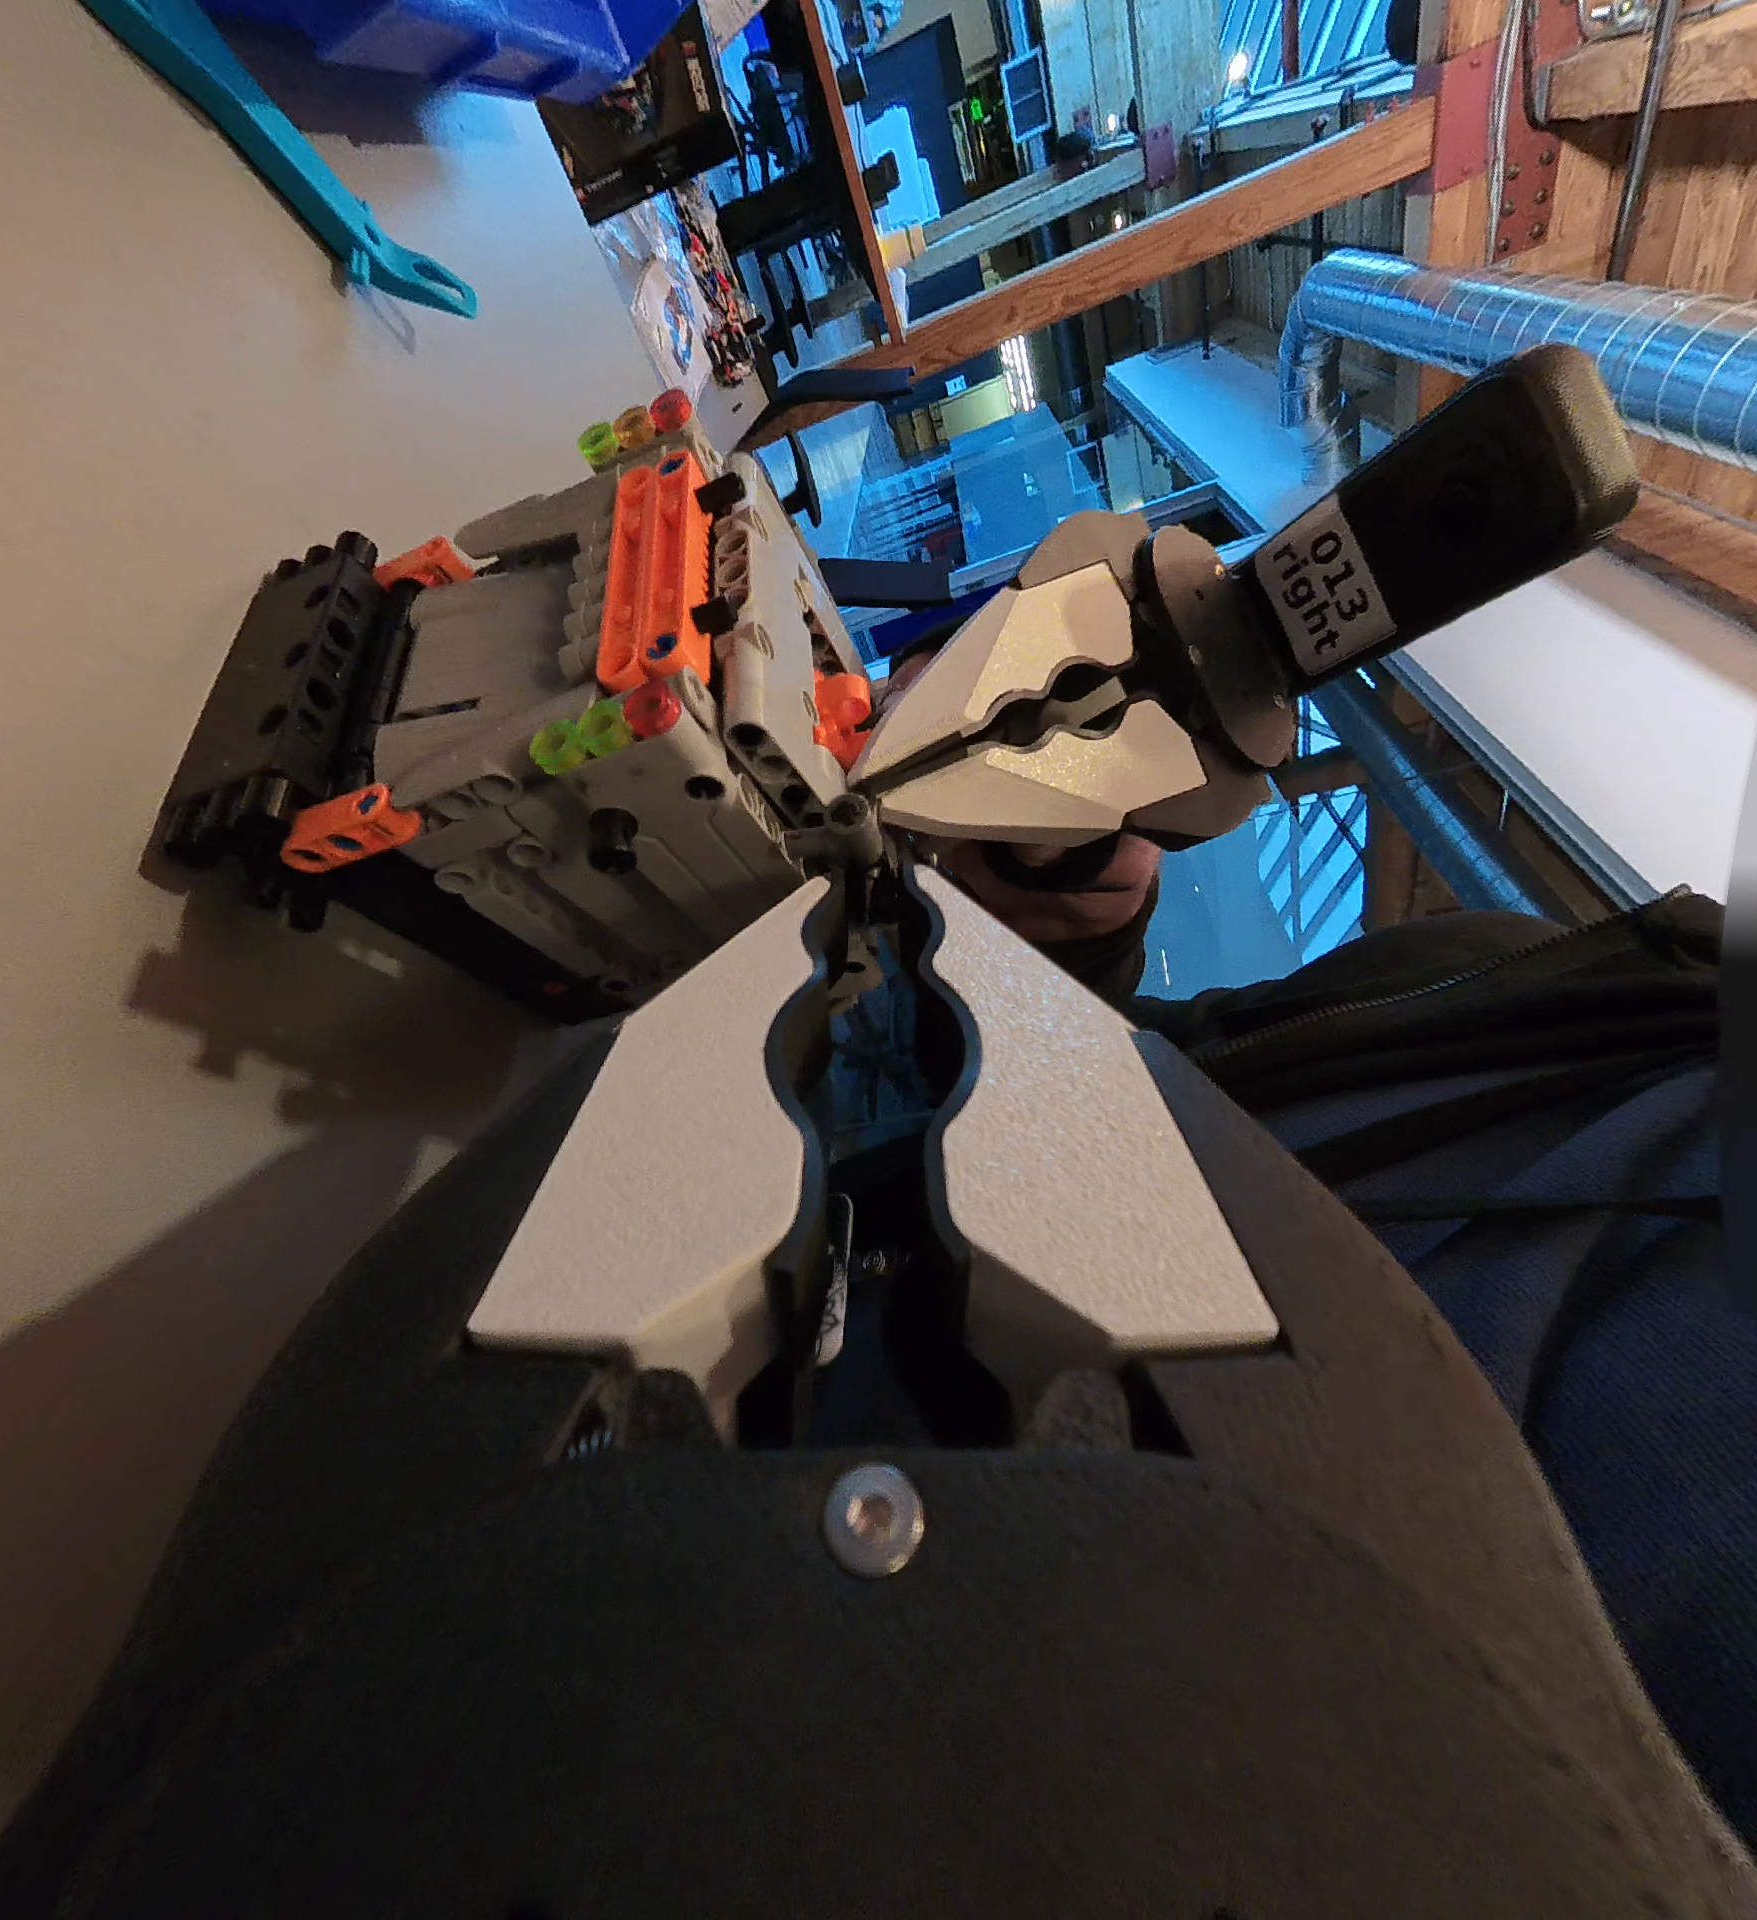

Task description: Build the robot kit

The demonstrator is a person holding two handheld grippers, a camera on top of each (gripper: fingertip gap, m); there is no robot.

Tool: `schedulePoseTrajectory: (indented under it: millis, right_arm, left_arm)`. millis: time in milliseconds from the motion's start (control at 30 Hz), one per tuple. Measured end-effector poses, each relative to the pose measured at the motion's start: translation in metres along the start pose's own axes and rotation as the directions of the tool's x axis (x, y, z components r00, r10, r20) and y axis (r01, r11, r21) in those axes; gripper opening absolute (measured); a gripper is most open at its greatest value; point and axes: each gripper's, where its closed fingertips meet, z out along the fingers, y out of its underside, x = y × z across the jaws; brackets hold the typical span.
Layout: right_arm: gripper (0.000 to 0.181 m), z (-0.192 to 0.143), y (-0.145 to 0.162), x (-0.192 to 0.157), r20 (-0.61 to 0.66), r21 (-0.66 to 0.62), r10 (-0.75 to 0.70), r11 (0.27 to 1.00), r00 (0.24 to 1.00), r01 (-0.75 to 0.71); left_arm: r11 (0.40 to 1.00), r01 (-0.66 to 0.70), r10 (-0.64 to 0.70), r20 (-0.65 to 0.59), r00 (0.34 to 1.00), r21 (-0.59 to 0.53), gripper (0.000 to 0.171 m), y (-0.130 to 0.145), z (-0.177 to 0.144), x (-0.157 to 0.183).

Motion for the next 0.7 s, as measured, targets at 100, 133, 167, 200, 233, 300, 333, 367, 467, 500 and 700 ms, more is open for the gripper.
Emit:
schedulePoseTrajectory:
  millis: [100,133,167,200,233,300,333,367,467,500,700]
  right_arm:
    - [0.000,0.001,-0.001,0.004,-0.022,0.004,-0.004,1.000,1.000,0.005]
    - [0.000,0.002,-0.001,0.004,-0.027,0.001,-0.008,1.000,1.000,0.008]
    - [0.000,0.003,-0.001,0.004,-0.031,-0.001,-0.010,1.000,0.999,0.010]
    - [0.000,0.003,-0.001,0.004,-0.038,-0.001,-0.015,1.000,0.999,0.015]
    - [0.000,0.004,0.000,0.004,-0.047,-0.006,-0.024,1.000,0.999,0.024]
    - [0.000,0.004,0.000,0.005,-0.059,-0.009,-0.034,0.999,0.998,0.034]
    - [0.000,0.004,0.000,0.005,-0.061,-0.009,-0.032,0.999,0.998,0.031]
    - [0.000,0.004,0.000,0.005,-0.065,-0.009,-0.033,0.999,0.997,0.033]
    - [0.000,0.005,0.000,0.005,-0.075,-0.009,-0.044,0.999,0.996,0.043]
    - [0.000,0.005,0.000,0.005,-0.075,-0.009,-0.048,0.999,0.996,0.047]
    - [0.000,0.006,-0.001,0.004,-0.073,-0.004,-0.048,0.999,0.996,0.048]
  left_arm:
    - [0.999,0.015,-0.017,-0.043,0.999,-0.042,0.004,0.007,-0.001,0.002]
    - [0.999,0.013,-0.015,-0.052,0.999,-0.047,0.004,0.009,-0.001,0.002]
    - [0.999,0.018,-0.021,-0.064,0.998,-0.052,0.004,0.010,-0.001,0.002]
    - [0.999,0.020,-0.024,-0.072,0.997,-0.050,0.004,0.010,-0.001,0.002]
    - [0.998,0.020,-0.024,-0.083,0.996,-0.052,0.004,0.011,-0.001,0.003]
    - [0.998,0.012,-0.018,-0.102,0.995,-0.068,0.004,0.015,-0.001,0.004]
    - [0.998,0.013,-0.020,-0.107,0.994,-0.068,0.004,0.015,-0.001,0.004]
    - [0.998,0.009,-0.016,-0.112,0.994,-0.065,0.004,0.015,-0.001,0.004]
    - [0.997,0.002,-0.011,-0.123,0.992,-0.072,0.004,0.016,-0.002,0.004]
    - [0.997,-0.002,-0.008,-0.128,0.992,-0.075,0.004,0.016,-0.002,0.004]
    - [0.997,-0.014,0.001,-0.168,0.986,-0.076,0.004,0.020,-0.003,0.005]
